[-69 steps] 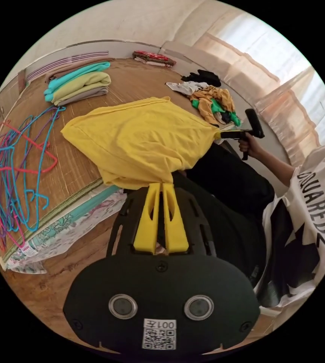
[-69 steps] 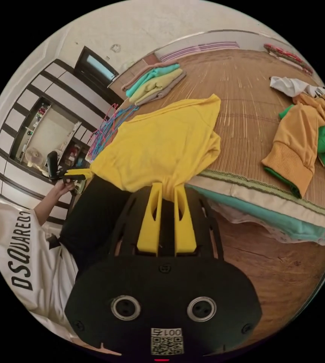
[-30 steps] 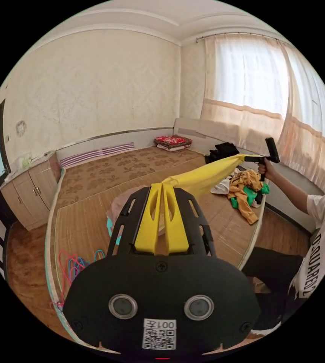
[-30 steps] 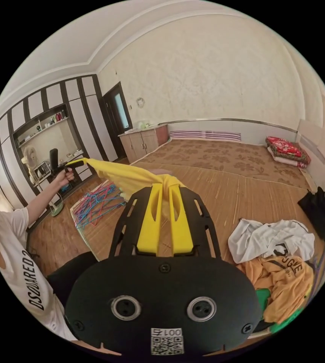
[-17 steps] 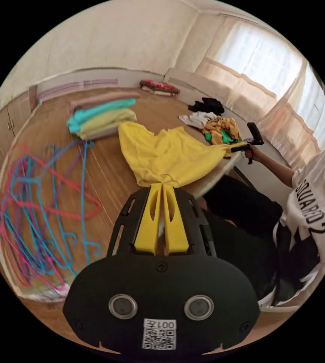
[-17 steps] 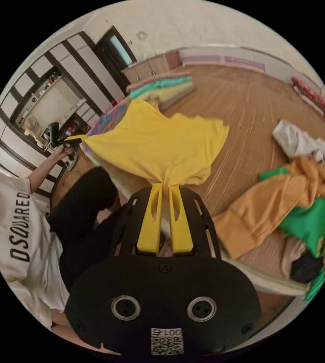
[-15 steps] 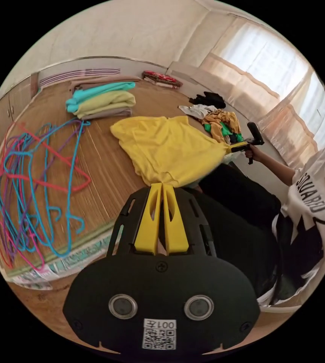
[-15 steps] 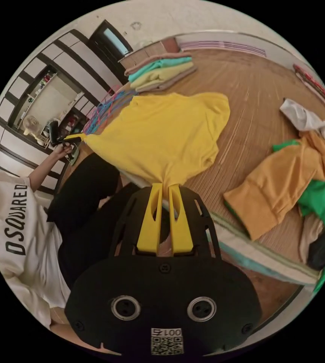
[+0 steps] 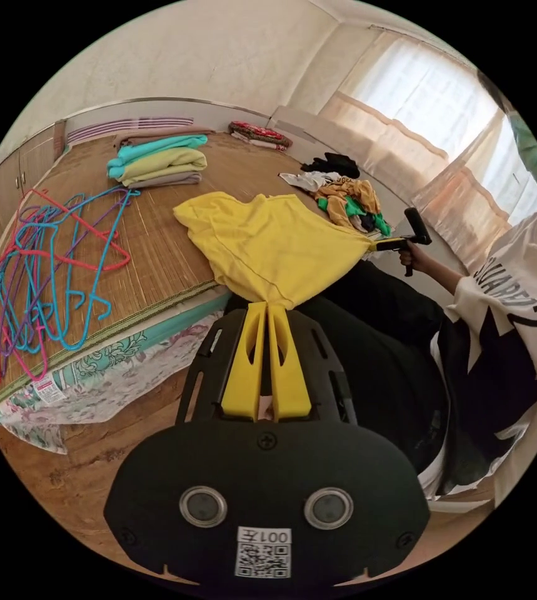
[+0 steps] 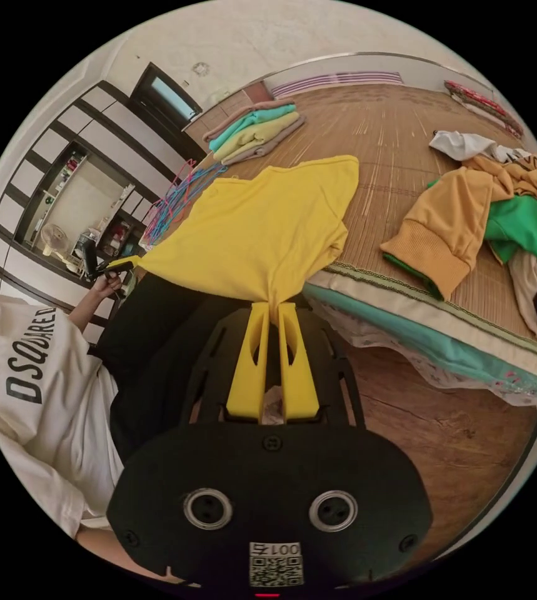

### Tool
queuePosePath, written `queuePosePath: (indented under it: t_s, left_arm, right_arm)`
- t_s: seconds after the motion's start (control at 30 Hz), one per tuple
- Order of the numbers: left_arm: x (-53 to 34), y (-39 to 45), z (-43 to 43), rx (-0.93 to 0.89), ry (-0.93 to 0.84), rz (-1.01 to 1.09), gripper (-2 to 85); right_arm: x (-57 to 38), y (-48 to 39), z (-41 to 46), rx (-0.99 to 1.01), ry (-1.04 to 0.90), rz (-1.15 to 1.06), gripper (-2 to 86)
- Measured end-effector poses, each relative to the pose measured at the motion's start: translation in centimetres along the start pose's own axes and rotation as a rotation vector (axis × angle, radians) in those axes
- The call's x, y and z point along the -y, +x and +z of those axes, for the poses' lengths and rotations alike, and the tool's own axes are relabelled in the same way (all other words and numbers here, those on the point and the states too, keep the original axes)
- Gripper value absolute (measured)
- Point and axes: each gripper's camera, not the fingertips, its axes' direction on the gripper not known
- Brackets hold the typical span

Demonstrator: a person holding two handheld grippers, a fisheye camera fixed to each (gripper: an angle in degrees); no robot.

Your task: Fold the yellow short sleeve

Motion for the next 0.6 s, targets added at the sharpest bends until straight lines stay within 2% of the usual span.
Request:
queuePosePath:
  t_s: [0.13,0.27,0.33,0.43,0.53,0.6]
  left_arm:
    - [1.2,3.0,0.7,-0.009,-0.18,0.063,-0.9]
    - [2.2,5.3,0.1,0.148,-0.333,0.103,-0.7]
    - [4.3,6.0,-0.7,0.266,-0.347,0.14,-0.3]
    - [10.4,6.4,-0.2,0.41,-0.287,0.209,2.4]
    - [16.9,5.9,3.0,0.411,-0.229,0.271,4.5]
    - [20.1,4.8,5.9,0.402,-0.251,0.256,5.8]
  right_arm:
    - [-0.7,-1.3,1.7,-0.016,-0.105,-0.048,2.2]
    - [-0.3,-3.8,2.2,-0.251,-0.268,-0.171,2.8]
    - [1.5,-4.8,1.3,-0.341,-0.236,-0.218,3.5]
    - [7.2,-5.6,0.8,-0.436,-0.089,-0.271,6.1]
    - [14.7,-4.9,3.0,-0.483,0.016,-0.277,7.5]
    - [19.0,-3.4,5.8,-0.481,0.002,-0.247,8.2]
